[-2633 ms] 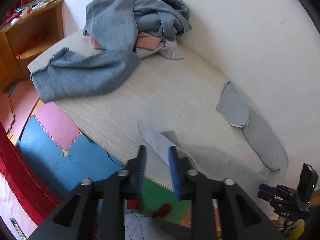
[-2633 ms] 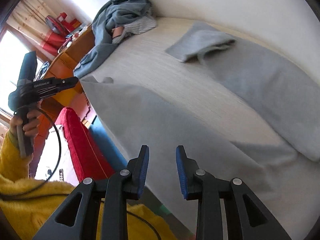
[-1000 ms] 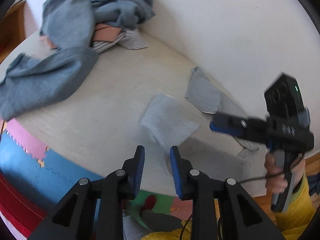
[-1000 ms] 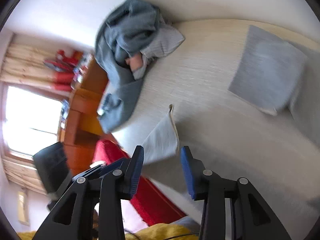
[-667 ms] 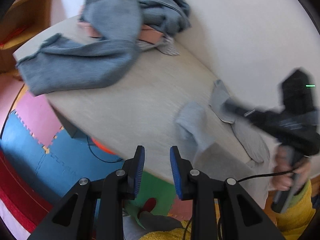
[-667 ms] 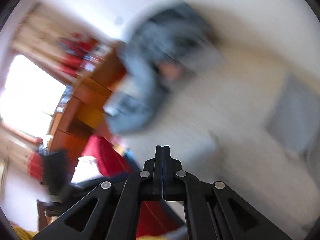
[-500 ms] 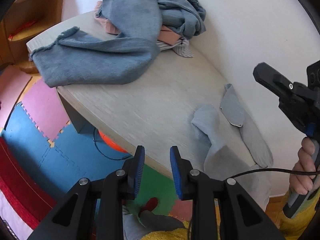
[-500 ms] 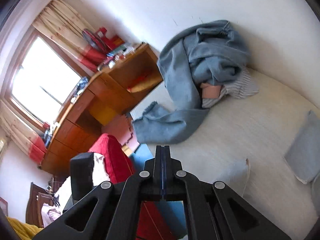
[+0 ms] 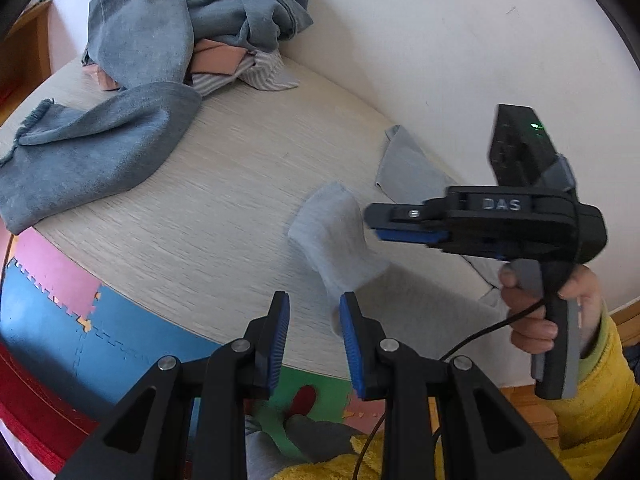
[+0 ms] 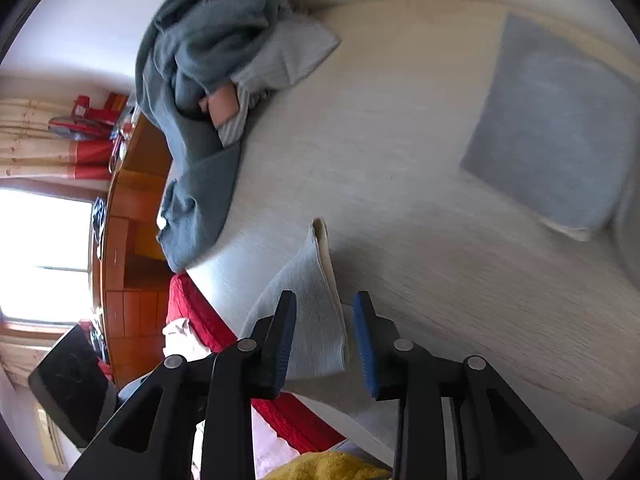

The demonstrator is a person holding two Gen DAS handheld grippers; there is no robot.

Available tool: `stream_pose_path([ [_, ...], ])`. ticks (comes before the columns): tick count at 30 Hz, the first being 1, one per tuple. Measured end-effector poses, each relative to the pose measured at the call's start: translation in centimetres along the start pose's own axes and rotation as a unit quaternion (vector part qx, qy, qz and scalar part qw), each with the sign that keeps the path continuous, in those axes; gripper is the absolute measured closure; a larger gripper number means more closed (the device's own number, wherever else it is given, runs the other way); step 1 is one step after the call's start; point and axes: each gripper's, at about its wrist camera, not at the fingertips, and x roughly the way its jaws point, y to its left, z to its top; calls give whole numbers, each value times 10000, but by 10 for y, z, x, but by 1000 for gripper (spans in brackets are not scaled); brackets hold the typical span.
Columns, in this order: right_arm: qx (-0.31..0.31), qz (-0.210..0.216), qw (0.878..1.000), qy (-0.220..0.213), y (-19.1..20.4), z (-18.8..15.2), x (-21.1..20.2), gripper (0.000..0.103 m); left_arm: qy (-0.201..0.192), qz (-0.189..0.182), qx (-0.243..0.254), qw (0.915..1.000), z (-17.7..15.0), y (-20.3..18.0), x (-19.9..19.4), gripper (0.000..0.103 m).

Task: Fold clothes

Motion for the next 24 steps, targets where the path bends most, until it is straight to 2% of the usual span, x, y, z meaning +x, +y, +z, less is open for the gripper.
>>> stream_pose_path([
  [2, -127, 93, 9999, 62, 4, -4, 5, 72, 14, -6, -53, 10000, -2, 3, 0, 80],
  [4, -380, 222, 9990, 14, 13, -7, 5, 99, -2, -16, -155, 9999, -6, 9, -4, 80],
  [10, -1187, 677, 9856, -994, 75, -21, -46, 99, -164, 122, -510, 9985, -15, 33, -18, 80],
  [11, -1408, 643, 9821, -1073, 90, -21, -48, 99, -190, 124, -595, 9980, -17, 37, -21, 80],
  [13, -1777, 427, 9784, -964, 111, -16, -33, 94, -207, 145, -686, 9973, -17, 43, -23, 80],
  [15, -1989, -22, 9770, -765, 122, -15, -11, 93, -224, 167, -777, 9966, -17, 48, -24, 80],
  [16, -1983, -121, 9771, -755, 119, -17, -10, 92, -219, 185, -764, 9967, -17, 48, -25, 80],
  [19, -1757, -75, 9799, -937, 91, -31, -31, 90, -221, 208, -652, 9974, -13, 45, -25, 80],
  [21, -1605, -43, 9813, -1058, 73, -40, -46, 83, -203, 197, -541, 9981, -10, 42, -23, 80],
  [22, -1518, -146, 9819, -1125, 62, -43, -50, 83, -183, 185, -480, 9985, -7, 39, -22, 80],
  [24, -1165, -785, 9814, -1306, 16, -61, -67, 83, -106, 146, -330, 9993, -1, 32, -15, 80],
])
